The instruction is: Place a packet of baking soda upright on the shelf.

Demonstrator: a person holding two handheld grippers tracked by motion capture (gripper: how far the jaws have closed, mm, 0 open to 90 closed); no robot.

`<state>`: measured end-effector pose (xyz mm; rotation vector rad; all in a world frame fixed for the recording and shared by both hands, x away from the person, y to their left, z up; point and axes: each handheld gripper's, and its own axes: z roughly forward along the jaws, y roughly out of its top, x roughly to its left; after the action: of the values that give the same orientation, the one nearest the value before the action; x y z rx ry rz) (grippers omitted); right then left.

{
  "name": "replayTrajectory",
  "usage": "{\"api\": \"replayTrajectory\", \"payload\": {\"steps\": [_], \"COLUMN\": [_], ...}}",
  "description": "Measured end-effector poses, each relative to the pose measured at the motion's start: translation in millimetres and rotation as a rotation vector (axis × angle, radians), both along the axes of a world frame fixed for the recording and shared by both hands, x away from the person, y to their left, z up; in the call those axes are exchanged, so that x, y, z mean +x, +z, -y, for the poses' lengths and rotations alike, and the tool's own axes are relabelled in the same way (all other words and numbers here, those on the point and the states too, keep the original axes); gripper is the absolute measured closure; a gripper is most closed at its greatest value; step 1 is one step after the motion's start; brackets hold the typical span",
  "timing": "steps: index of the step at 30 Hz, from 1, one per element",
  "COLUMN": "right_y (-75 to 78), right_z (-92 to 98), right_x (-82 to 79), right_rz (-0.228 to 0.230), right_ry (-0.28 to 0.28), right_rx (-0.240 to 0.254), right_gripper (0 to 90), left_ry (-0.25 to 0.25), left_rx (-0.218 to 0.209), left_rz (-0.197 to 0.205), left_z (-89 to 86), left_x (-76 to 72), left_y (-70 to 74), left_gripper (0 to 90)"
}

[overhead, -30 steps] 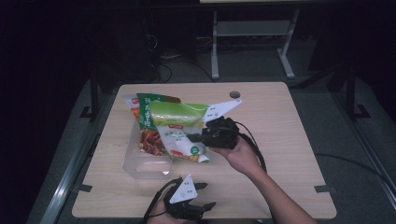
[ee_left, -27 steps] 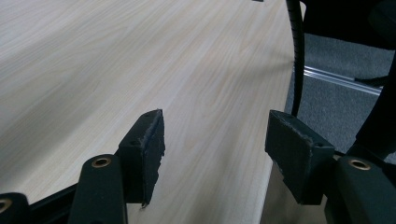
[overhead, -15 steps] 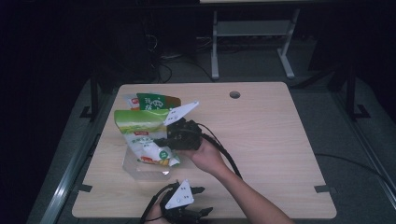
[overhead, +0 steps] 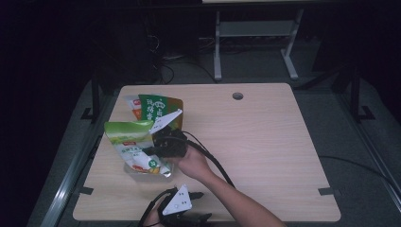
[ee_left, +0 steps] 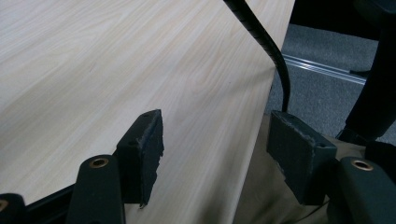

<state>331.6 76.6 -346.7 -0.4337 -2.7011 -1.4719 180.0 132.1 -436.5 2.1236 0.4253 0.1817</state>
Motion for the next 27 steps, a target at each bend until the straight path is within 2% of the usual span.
{"api": "replayTrajectory", "payload": {"steps": [6, 11, 12, 14, 17, 21, 27], "right_y": [-16.4, -23.0, -23.7, -22.4, -24.5, -23.6, -21.6], "right_z": [-1.5, 3.6, 4.5, 4.5, 1.4, 3.2, 3.8], "right_x": [0.8, 1.1, 1.5, -0.7, -3.8, -2.8, -4.5], "right_rz": [-0.006, -0.024, -0.008, -0.008, 0.029, 0.013, 0.026], "right_ry": [0.002, -0.017, -0.013, -0.009, 0.006, 0.015, 0.013], "right_rx": [-0.014, 0.003, -0.002, -0.015, -0.068, -0.069, -0.109], "right_gripper": [88.8, 87.7, 87.4, 86.6, 85.9, 83.1, 84.4], "left_ry": [-0.007, -0.006, -0.004, -0.003, -0.004, -0.004, -0.004], "left_rx": [0.001, 0.002, 0.001, 0.000, 0.003, 0.002, 0.002], "left_rz": [0.003, 0.000, -0.002, -0.001, 0.005, 0.003, 0.004], "left_z": [0.3, 0.2, 0.2, 0.4, -0.4, -0.7, -1.6], "left_x": [-0.5, -0.5, -0.7, -0.8, -1.4, -1.4, -1.3], "left_y": [0.3, -0.3, -0.4, -0.3, 0.4, 0.1, 0.8], "left_gripper": [35.9, 35.9, 35.9, 35.8, 35.7, 35.8, 35.8]}}
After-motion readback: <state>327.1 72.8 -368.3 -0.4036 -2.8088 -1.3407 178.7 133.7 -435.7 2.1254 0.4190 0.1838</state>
